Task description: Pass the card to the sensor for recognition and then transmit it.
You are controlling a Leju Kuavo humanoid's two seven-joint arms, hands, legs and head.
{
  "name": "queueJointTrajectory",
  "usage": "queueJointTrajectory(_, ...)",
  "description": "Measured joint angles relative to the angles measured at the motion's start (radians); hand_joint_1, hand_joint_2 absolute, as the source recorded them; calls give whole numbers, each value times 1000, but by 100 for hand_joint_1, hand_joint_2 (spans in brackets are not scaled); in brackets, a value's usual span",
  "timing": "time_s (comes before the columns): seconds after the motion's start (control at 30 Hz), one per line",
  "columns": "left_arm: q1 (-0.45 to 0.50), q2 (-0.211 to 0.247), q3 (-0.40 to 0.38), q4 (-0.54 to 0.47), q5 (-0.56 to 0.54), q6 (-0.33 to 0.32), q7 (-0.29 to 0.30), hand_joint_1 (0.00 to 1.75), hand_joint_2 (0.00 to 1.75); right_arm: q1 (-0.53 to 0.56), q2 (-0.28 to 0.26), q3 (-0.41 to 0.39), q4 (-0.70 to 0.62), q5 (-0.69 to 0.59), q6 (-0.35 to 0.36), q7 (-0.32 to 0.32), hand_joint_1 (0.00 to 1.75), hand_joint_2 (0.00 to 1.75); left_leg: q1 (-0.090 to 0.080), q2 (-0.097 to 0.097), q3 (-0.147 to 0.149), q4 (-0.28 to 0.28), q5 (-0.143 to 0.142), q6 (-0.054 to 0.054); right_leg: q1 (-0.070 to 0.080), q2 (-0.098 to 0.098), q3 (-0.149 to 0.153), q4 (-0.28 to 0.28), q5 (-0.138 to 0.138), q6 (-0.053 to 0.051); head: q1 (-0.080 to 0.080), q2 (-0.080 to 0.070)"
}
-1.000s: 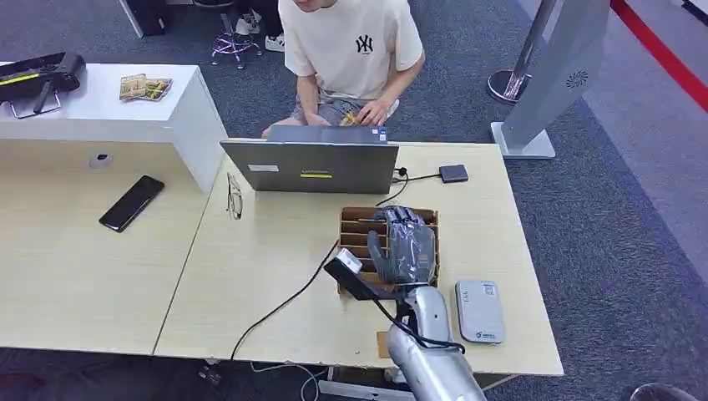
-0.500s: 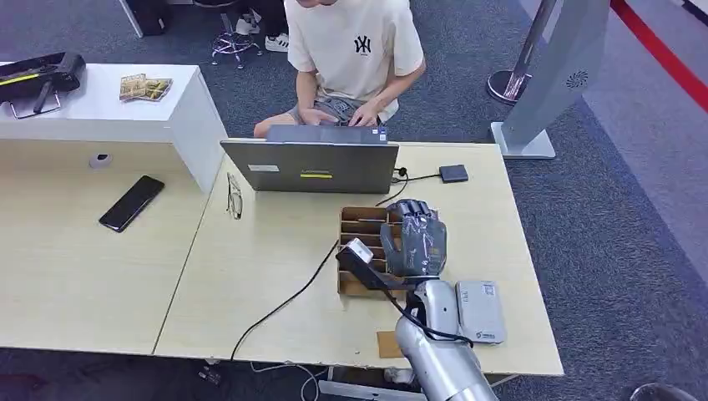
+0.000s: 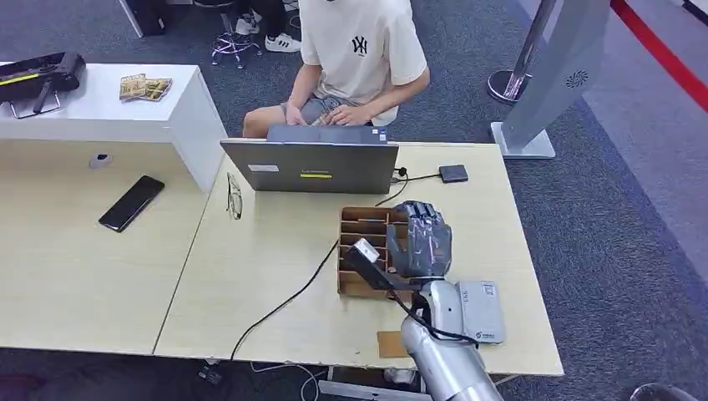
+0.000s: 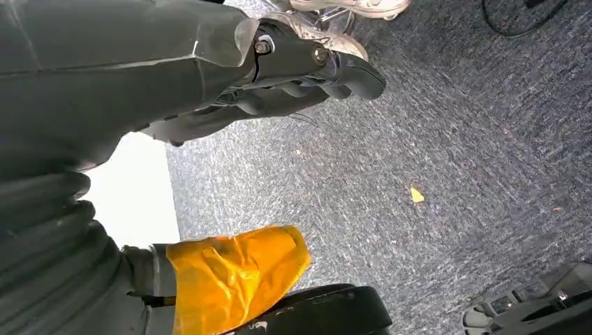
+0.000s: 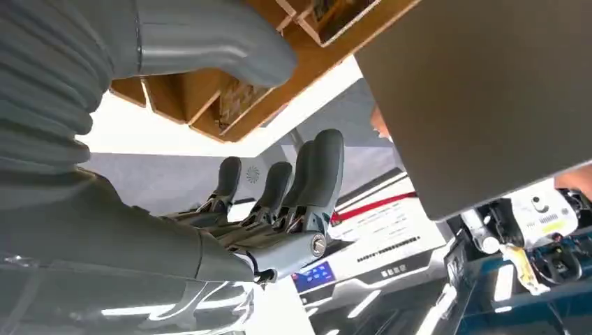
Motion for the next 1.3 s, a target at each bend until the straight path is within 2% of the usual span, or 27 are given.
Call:
queueJointTrajectory(0.23, 0, 0, 0, 0, -1, 0, 0, 0, 175, -7, 0, 0, 35, 0, 0, 5, 80, 175, 0, 0, 0, 0, 0, 0, 0, 0, 0, 0, 0, 0, 0, 0)
queueJointTrajectory(0.73, 0, 0, 0, 0, -2, 0, 0, 0, 175, -39, -11, -42, 67, 10, 0, 9, 94, 175, 0, 0, 0, 0, 0, 0, 0, 0, 0, 0, 0, 0, 0, 0)
queueJointTrajectory(1.0, 0, 0, 0, 0, -3, 0, 0, 0, 175, -46, -19, -55, 70, 22, 0, 15, 87, 175, 0, 0, 0, 0, 0, 0, 0, 0, 0, 0, 0, 0, 0, 0)
queueJointTrajectory(1.03, 0, 0, 0, 0, -3, 0, 0, 0, 175, -46, -20, -56, 71, 23, 0, 15, 91, 175, 0, 0, 0, 0, 0, 0, 0, 0, 0, 0, 0, 0, 0, 0)
queueJointTrajectory(1.07, 0, 0, 0, 0, -3, 0, 0, 0, 175, -46, -21, -57, 72, 24, 0, 15, 86, 175, 0, 0, 0, 0, 0, 0, 0, 0, 0, 0, 0, 0, 0, 0)
queueJointTrajectory(1.13, 0, 0, 0, 0, -3, 0, 0, 0, 175, -47, -23, -58, 78, 25, 0, 18, 91, 175, 0, 0, 0, 0, 0, 0, 0, 0, 0, 0, 0, 0, 0, 0)
queueJointTrajectory(1.3, 0, 0, 0, 0, -3, 0, 0, 0, 175, -47, -28, -59, 90, 28, 0, 18, 91, 175, 0, 0, 0, 0, 0, 0, 0, 0, 0, 0, 0, 0, 0, 0)
